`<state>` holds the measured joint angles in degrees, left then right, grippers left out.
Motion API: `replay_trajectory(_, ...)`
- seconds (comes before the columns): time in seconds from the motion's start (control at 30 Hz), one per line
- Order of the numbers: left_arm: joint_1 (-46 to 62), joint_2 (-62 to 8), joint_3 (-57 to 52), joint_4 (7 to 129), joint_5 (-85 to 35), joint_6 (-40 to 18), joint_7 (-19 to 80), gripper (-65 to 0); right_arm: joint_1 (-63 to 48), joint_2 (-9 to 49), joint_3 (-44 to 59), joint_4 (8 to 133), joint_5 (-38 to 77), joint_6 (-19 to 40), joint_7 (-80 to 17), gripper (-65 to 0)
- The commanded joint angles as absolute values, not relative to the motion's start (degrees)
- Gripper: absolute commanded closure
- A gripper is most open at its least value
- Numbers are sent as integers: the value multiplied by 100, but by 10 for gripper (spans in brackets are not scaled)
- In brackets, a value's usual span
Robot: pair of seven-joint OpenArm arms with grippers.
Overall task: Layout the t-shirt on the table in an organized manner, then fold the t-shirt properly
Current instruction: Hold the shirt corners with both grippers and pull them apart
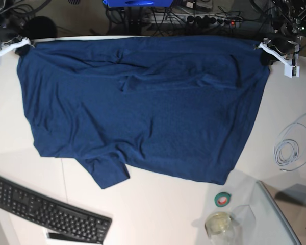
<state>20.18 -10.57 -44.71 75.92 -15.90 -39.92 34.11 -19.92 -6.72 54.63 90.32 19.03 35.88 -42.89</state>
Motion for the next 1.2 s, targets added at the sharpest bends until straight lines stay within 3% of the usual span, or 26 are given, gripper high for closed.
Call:
replay_trajectory(0.0,2035,-1147,-4523,7697,-1657,-4000,3442,0,-2000,-637,5481,9270,1965,3565,-4268,0)
replay_trajectory(0.57,2079,-1095,-4831,8259,-1710,-4000,4374,0,-1657,-541,5464,9411,1956,2826,-5191,-3)
replay_trajectory(0.8,1842,-989,-4787,8479,-1710,-4000,4497,0,-1341,-497,5455,9692,1956,2369,-5921,-3)
replay_trajectory(1.17,1095,-980,-4840,8549,-1710,-4000,5587,0,-1015,-286,5051,9648,1965,1771,-6255,-3)
